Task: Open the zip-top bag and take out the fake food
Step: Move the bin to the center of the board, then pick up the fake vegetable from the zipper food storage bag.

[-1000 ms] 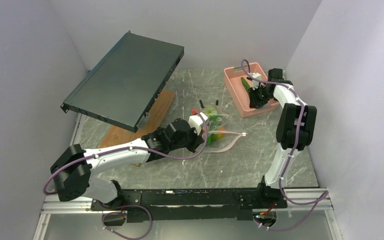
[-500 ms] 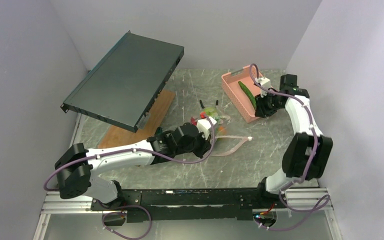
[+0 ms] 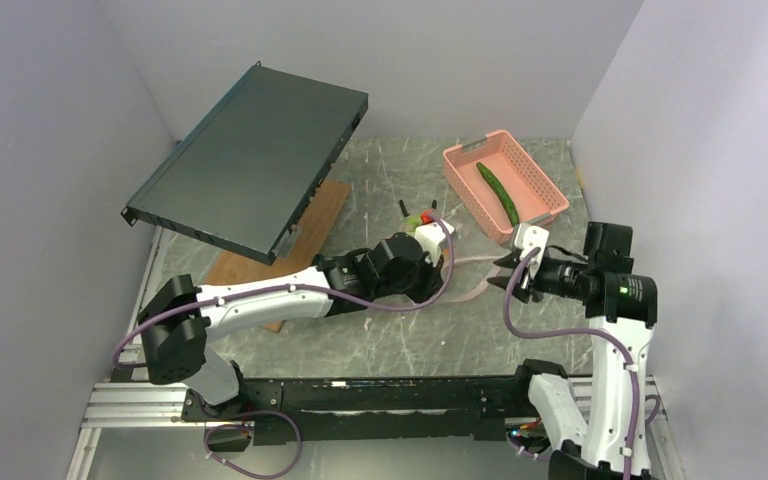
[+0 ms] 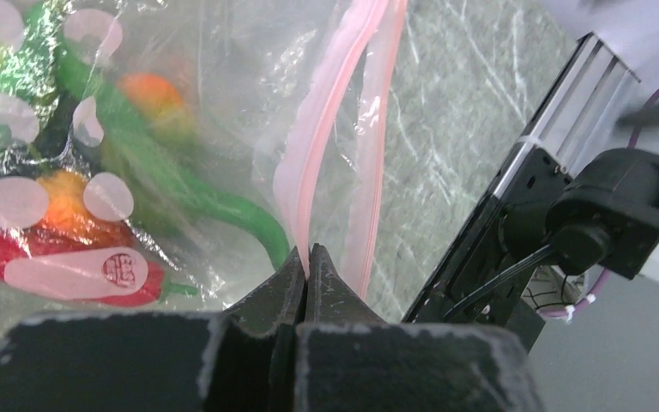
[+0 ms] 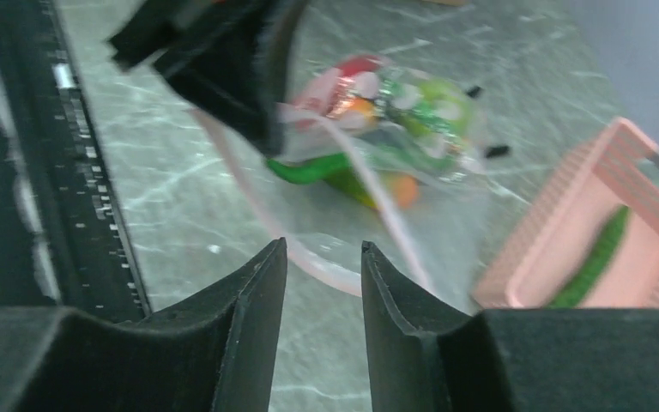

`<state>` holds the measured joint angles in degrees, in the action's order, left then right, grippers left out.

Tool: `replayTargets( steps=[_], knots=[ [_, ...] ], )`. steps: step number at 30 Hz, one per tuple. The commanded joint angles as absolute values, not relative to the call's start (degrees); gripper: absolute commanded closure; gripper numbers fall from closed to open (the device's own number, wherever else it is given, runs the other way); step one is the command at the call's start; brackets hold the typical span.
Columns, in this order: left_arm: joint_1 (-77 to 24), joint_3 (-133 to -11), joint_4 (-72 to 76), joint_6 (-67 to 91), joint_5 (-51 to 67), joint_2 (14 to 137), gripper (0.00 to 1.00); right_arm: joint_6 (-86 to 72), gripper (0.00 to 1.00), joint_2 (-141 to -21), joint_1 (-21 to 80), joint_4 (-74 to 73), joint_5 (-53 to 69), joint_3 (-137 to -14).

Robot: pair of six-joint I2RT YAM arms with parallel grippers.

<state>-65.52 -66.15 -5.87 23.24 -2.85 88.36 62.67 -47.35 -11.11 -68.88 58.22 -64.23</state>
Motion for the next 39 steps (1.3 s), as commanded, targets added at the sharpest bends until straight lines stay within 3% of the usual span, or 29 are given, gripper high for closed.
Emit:
replayTargets(
  steps=[1, 6, 10, 15, 21, 25, 28, 31, 35, 39],
  knots=[
    [-65.8, -71.6, -6.1, 23.8, -2.5, 89.6, 1.00, 75.1, 0.63, -47.2, -11.1, -77.5, 69.3, -58.7],
    [-65.9, -73.6, -6.2, 25.0, -1.9, 90.8, 1.00, 73.6, 0.71, -46.9, -11.1, -71.6, 69.1, -53.0],
    [-65.8, -76.0, -6.7, 25.4, -1.1, 91.8, 1.00, 60.9, 0.85, -45.6, -10.8, -53.0, 68.0, -46.5],
    [-65.9, -79.8, -6.7, 25.7, 0.4, 93.3, 1.00, 38.1, 0.86, -45.7, -9.0, -27.1, 60.5, -41.1],
    [-65.9, -83.1, -6.6, 25.8, 2.3, 95.4, 1.00, 24.4, 0.86, -50.1, -8.3, -16.9, 56.3, -39.0],
    [-65.8, -82.1, -6.0, 25.6, 1.6, 95.0, 0.99, 19.0, 0.86, -53.3, -8.3, -15.0, 55.5, -38.5],
    [-65.7, -80.3, -5.2, 25.2, 0.2, 93.9, 0.86, 17.7, 0.84, -55.7, -8.3, -16.5, 56.6, -39.5],
    [-65.0, -79.1, -4.6, 25.4, 0.6, 93.5, 0.82, 18.3, 0.81, -57.3, -8.2, -19.2, 60.1, -40.9],
    [-64.3, -78.2, -4.4, 25.7, 1.8, 93.6, 0.83, 29.4, 0.70, -58.3, -8.0, -28.6, 63.9, -43.8],
    [-64.0, -77.2, -4.1, 25.5, 3.1, 93.3, 1.00, 48.2, 0.62, -58.4, -7.8, -40.8, 63.7, -46.7]
  ],
)
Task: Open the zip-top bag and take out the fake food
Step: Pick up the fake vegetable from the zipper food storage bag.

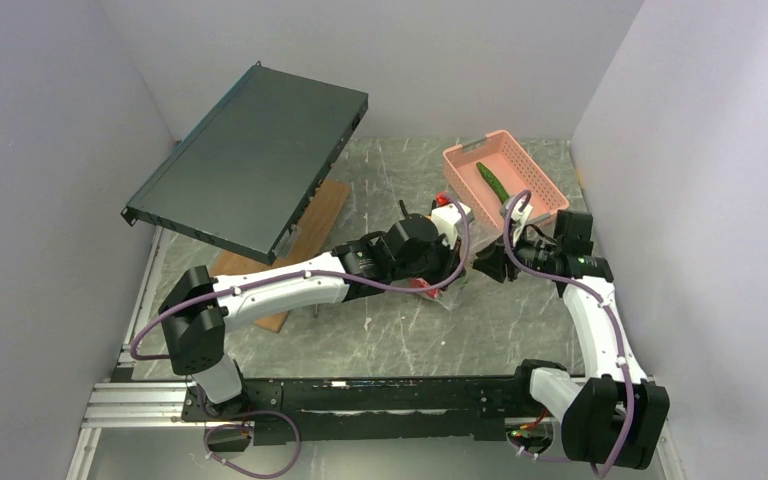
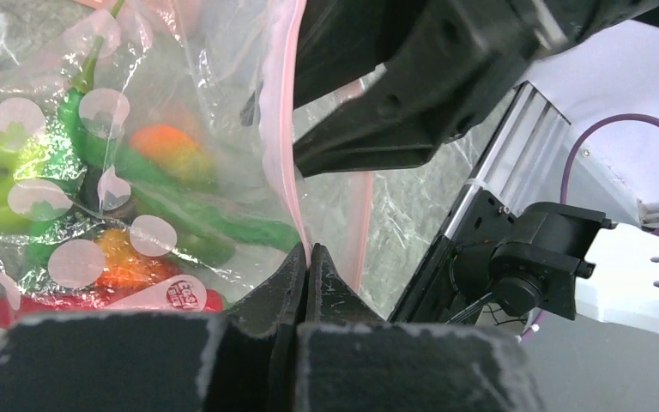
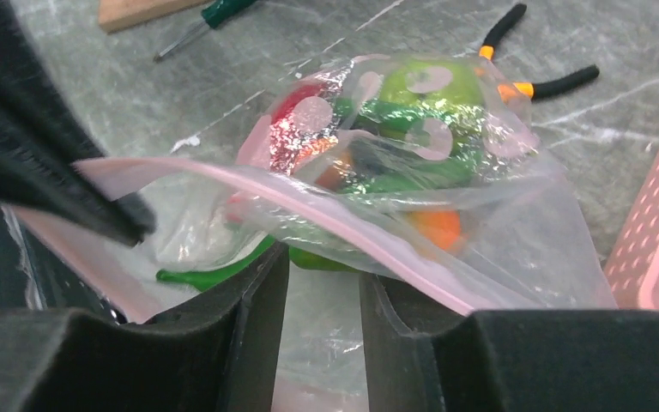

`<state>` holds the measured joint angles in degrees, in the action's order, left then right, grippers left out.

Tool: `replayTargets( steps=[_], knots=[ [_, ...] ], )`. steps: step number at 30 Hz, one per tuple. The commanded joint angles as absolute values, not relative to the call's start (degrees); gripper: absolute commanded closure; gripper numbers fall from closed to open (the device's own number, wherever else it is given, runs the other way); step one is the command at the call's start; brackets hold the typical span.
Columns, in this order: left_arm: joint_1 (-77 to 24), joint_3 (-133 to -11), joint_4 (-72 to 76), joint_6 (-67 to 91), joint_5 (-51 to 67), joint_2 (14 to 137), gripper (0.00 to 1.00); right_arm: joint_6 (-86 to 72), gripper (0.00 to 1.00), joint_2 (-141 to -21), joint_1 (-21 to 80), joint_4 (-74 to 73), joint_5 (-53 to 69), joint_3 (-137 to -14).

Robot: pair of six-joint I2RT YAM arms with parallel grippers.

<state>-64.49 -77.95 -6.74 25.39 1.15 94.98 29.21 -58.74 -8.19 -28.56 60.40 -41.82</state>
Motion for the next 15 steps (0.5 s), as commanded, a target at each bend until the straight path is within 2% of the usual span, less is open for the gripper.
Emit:
replayTargets(
  steps=[1, 9, 15],
  knots=[
    [-64.0, -77.0, -4.0, 25.4, 3.5, 93.3, 1.00, 52.5, 0.60, -58.6, -7.7, -43.6, 63.7, -47.5],
    [-64.0, -75.9, -2.3, 25.6, 8.4, 93.4, 1.00, 89.0, 0.58, -61.8, -4.8, -65.8, 63.5, -50.6],
    [-64.4, -74.8, -1.5, 26.3, 10.2, 91.5, 1.00, 93.2, 0.57, -61.1, -0.3, -64.2, 59.6, -48.6]
  ],
)
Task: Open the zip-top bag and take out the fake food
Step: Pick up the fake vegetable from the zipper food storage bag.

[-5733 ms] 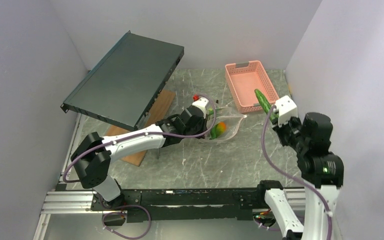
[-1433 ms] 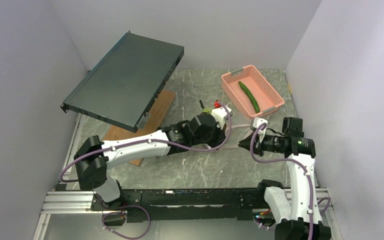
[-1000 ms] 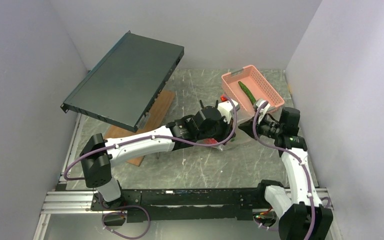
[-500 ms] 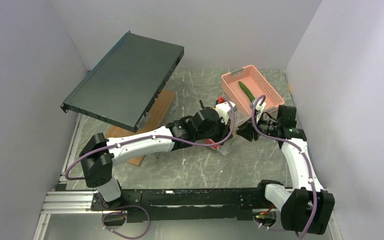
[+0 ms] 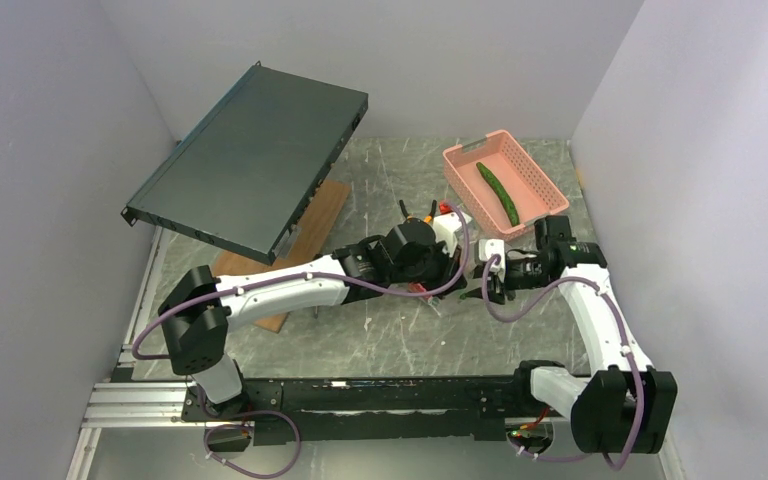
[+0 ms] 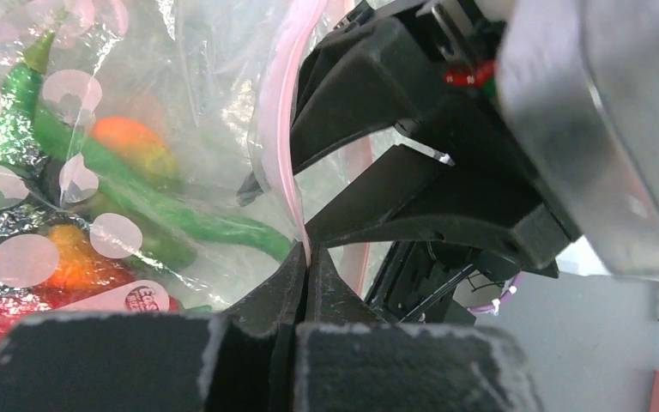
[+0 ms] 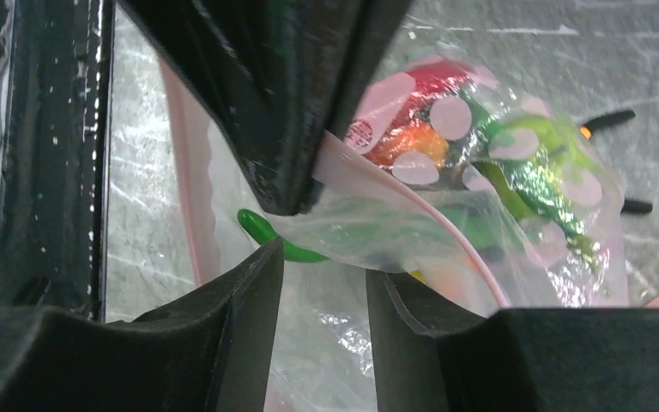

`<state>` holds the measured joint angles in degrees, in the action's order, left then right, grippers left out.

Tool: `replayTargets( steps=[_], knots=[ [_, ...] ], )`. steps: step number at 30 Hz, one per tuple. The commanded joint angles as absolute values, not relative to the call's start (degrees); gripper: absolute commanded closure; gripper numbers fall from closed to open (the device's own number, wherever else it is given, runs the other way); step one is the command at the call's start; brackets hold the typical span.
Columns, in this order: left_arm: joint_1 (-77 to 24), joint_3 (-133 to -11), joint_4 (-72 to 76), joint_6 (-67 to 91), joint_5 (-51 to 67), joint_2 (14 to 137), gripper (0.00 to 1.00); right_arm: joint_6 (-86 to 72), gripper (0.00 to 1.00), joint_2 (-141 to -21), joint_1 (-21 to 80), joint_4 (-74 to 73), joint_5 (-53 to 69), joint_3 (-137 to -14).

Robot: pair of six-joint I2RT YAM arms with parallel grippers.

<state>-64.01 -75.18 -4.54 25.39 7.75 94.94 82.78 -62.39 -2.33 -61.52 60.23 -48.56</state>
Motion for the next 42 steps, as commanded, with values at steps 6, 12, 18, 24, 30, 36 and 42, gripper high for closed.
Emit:
replayTargets(
  steps=[6, 12, 18, 24, 30, 36, 42],
  knots=[
    [-64.5, -73.8, -1.1, 27.2, 10.5, 90.3, 1.00, 97.9, 0.53, -60.7, 4.0, -65.8, 58.1, -48.0],
    [-64.5, -72.2, 0.2, 28.0, 11.0, 89.4, 1.00, 103.1, 0.52, -61.9, 4.3, -68.5, 55.1, -47.8],
    [-64.6, -70.5, 3.2, 29.6, 12.3, 89.1, 1.00, 102.6, 0.52, -60.5, 5.5, -62.5, 56.4, -43.9],
    [-64.9, -68.3, 5.2, 30.9, 12.3, 88.2, 1.00, 104.7, 0.49, -59.3, 5.8, -55.1, 60.3, -39.0],
    [-65.0, -66.8, 7.0, 31.7, 12.0, 87.2, 1.00, 104.7, 0.42, -57.3, 5.9, -47.4, 62.7, -35.6],
    [-65.3, -66.0, 8.7, 32.3, 11.9, 86.8, 1.00, 104.1, 0.40, -57.8, 5.9, -43.7, 65.4, -34.1],
    [-65.6, -64.8, 10.9, 32.8, 11.2, 86.3, 1.00, 102.8, 0.40, -59.6, 6.1, -40.7, 67.9, -33.3]
  ],
)
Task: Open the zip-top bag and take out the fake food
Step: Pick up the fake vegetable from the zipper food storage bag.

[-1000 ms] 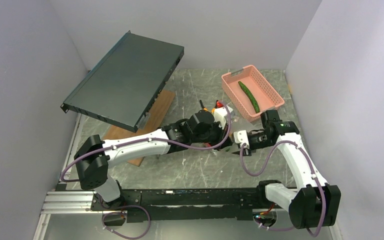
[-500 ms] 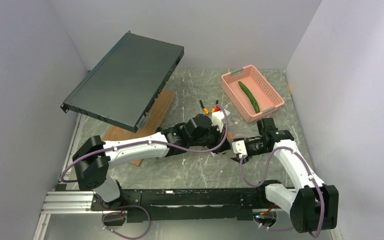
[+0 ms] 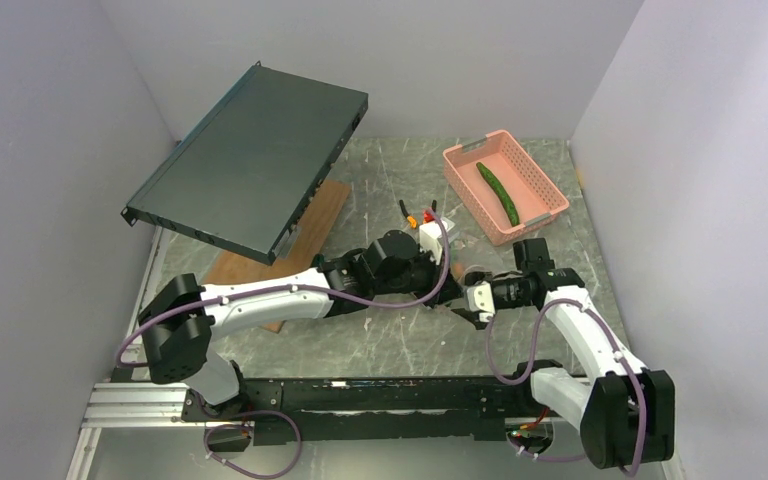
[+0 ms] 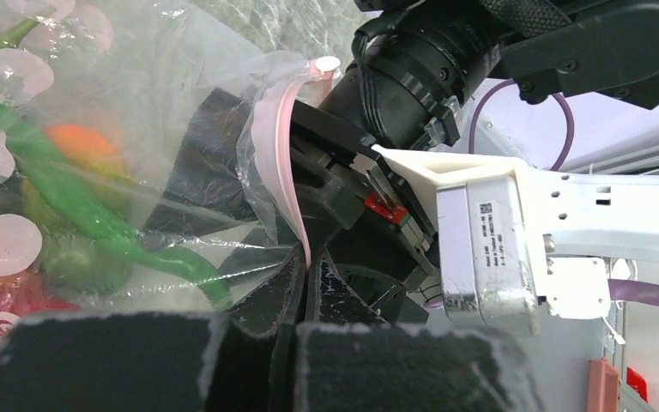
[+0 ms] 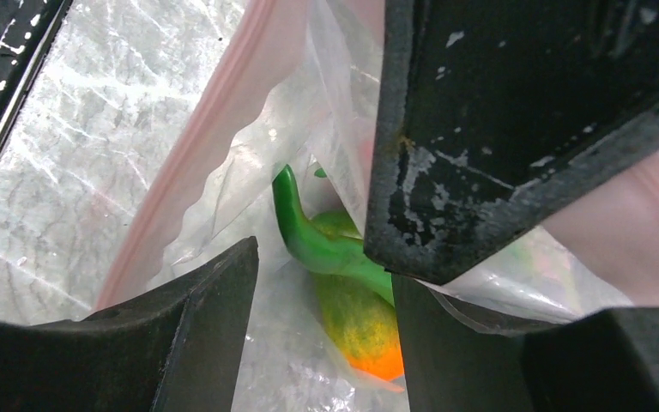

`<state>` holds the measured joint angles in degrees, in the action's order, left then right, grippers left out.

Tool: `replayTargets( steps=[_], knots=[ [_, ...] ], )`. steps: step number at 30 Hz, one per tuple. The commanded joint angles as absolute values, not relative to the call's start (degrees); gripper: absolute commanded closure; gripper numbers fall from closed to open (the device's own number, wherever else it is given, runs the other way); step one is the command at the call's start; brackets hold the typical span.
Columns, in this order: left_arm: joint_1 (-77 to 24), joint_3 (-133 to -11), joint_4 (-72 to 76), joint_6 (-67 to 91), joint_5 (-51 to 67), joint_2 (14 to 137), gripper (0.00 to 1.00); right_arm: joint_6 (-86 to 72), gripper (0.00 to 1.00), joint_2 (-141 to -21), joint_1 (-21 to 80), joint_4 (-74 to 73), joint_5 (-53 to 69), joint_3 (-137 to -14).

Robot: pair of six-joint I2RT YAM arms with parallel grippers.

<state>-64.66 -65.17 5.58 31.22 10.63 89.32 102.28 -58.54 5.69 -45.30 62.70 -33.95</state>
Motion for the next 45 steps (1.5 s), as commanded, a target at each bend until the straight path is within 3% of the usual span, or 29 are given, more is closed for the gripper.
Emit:
replayTargets(
  steps=[1, 7, 20, 45],
  knots=[
    [-65.6, -64.7, 11.1, 32.9, 11.1, 86.2, 1.00, 102.8, 0.40, -59.8, 6.3, -40.2, 67.9, -33.0],
    [-65.7, -64.7, 11.7, 33.0, 11.0, 86.4, 1.00, 101.7, 0.46, -60.2, 7.2, -37.9, 67.4, -31.7],
    [-65.7, -63.6, 9.5, 31.9, 8.6, 84.8, 1.00, 102.7, 0.90, -61.2, 7.8, -45.4, 65.8, -35.3],
    [-65.5, -59.8, 3.3, 29.3, 0.6, 81.8, 1.00, 100.5, 0.97, -54.1, 0.6, -74.1, 70.0, -49.1]
  ],
)
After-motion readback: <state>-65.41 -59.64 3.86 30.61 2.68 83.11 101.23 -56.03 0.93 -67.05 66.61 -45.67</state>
